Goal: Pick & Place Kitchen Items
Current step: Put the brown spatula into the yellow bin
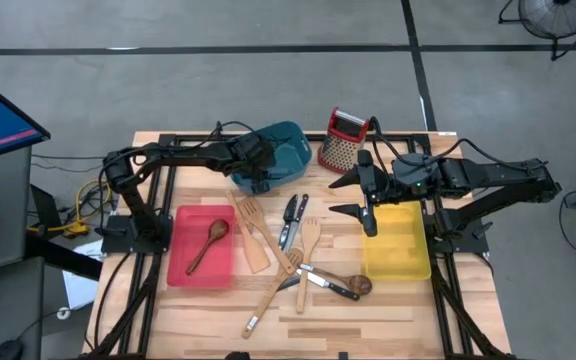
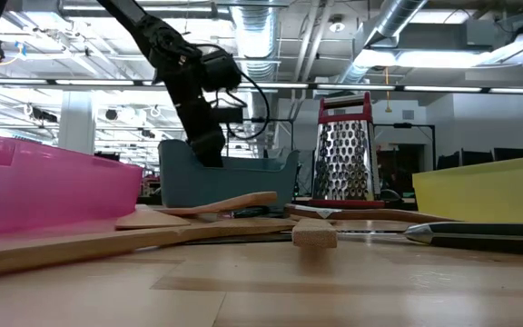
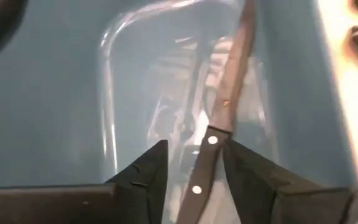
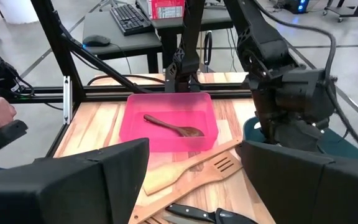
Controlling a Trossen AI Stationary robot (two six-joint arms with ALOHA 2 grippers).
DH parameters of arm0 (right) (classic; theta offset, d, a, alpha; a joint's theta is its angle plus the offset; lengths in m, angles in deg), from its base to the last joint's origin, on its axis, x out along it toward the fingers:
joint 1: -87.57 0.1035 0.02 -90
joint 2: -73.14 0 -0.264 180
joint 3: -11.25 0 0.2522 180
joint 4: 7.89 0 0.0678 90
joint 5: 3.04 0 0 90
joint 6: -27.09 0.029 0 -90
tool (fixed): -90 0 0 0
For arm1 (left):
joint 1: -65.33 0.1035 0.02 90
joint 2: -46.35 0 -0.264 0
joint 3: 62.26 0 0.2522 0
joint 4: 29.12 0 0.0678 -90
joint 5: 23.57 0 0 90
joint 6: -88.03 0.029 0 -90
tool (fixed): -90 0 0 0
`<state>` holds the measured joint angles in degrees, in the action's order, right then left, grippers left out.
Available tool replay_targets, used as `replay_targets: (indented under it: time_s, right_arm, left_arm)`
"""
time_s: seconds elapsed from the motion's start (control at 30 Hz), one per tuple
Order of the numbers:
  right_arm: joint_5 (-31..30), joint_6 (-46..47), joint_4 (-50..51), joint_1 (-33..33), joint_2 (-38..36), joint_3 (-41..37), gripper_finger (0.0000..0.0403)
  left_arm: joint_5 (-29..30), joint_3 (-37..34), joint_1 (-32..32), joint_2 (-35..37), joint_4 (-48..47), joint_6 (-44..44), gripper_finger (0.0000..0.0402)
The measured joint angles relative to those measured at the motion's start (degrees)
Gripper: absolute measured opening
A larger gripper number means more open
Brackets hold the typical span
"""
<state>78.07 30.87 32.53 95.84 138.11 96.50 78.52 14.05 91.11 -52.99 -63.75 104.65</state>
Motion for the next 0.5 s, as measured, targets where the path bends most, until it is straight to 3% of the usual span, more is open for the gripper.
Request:
replay_targets:
  time_s: [0.27,0.5]
  right_arm:
    - [-0.05,2.82,2.06,-0.55,0.0,0.02,0.0266]
    - [-0.02,2.93,2.1,-0.46,0.0,0.01,0.0266]
  left_arm:
    - [-6.57,1.03,-4.96,16.48,0.33,-4.47,0.0181]
    - [-11.88,0.61,-19.09,29.7,0.62,3.84,0.0182]
